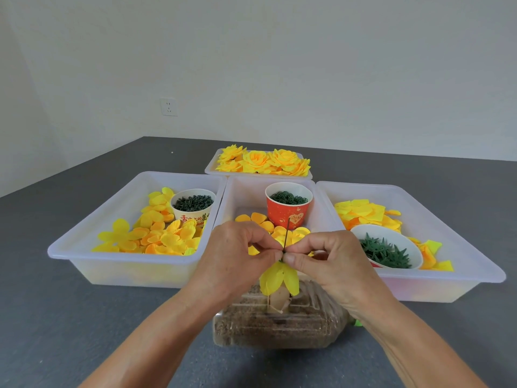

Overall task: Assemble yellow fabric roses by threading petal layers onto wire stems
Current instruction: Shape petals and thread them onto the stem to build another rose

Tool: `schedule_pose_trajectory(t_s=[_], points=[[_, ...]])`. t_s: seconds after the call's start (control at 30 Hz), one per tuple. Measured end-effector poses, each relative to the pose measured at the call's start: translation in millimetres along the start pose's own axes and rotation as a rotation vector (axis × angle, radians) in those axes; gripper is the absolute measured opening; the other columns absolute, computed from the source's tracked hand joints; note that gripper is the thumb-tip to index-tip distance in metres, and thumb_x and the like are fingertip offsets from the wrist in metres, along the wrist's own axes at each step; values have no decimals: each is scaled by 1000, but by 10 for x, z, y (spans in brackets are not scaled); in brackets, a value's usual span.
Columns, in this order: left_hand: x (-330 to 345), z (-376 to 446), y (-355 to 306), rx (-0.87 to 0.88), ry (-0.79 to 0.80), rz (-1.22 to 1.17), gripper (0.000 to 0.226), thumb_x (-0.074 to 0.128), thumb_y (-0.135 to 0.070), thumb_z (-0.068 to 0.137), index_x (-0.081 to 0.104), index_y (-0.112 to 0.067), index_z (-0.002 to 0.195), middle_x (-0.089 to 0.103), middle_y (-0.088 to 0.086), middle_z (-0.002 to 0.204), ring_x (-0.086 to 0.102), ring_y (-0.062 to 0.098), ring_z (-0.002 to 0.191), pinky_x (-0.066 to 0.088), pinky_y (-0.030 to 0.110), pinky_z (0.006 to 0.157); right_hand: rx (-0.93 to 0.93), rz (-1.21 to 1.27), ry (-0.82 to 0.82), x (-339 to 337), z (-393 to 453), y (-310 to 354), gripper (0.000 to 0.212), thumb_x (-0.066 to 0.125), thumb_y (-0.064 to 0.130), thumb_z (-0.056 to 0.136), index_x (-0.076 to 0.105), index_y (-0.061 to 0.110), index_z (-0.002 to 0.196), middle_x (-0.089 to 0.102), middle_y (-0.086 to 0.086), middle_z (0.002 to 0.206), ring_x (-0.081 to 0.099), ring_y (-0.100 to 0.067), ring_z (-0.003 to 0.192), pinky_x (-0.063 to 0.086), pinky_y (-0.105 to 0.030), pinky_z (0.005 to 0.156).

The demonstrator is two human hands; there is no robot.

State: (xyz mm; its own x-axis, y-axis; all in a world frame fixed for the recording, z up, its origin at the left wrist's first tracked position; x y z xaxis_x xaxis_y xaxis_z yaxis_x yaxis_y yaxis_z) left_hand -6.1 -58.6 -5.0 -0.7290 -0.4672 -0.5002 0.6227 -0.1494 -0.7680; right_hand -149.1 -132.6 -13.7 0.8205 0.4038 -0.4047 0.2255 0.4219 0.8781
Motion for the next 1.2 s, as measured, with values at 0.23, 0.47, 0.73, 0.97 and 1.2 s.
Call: schedule_pose_trajectory(t_s=[0.23, 0.47, 0.73, 0.97, 1.2], points=[[23, -20, 41, -74, 55, 17, 15, 75, -12, 75, 72, -25, 69, 69, -10, 73, 63, 1, 75, 48, 19, 75, 34, -63, 59, 15, 0, -27, 17, 79, 14, 72, 72, 24, 61, 68, 6, 64, 55, 1, 56, 48, -24, 62], [-14, 9, 48, -106, 83, -59, 19, 76, -11, 74, 73, -28, 67, 71, -10, 71, 63, 2, 75, 47, 15, 72, 59, 37, 78, -64, 12, 5, 18, 76, 14, 75, 74, 28, 64, 72, 7, 73, 64, 0, 70, 47, -18, 69], [-2, 2, 42, -59, 57, -48, 19, 78, -16, 73, 71, -31, 63, 69, -10, 67, 61, 2, 69, 45, 13, 65, 47, 34, 90, -36, 31, 23, 15, 77, 9, 73, 74, 23, 68, 72, 4, 71, 60, 3, 66, 45, -8, 64], [-9, 7, 92, -62, 79, -27, 11, 77, -15, 74, 74, -24, 68, 70, -8, 68, 61, 1, 70, 45, 11, 66, 46, 33, 91, -31, 52, -19, 13, 79, 10, 71, 74, 21, 67, 72, 2, 71, 60, 1, 65, 45, -10, 64], [-15, 25, 97, -22, 118, 2, 18, 75, -9, 75, 71, -23, 64, 67, -9, 68, 60, 3, 71, 45, 13, 69, 33, -19, 96, -14, 56, -3, 10, 78, 10, 72, 74, 17, 68, 70, 1, 70, 57, 3, 61, 43, -8, 60]])
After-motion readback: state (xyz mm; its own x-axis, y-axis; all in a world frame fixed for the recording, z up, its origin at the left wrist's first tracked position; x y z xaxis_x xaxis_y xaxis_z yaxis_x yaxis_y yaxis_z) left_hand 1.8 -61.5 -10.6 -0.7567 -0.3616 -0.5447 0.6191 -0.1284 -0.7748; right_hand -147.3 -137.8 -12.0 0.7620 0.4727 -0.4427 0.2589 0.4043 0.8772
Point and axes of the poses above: each hand's wrist, its own z-axis towards the middle knuckle, its own x-axis out of the palm, y = z × x, the point moved 1 cm from there along z, towards the middle knuckle
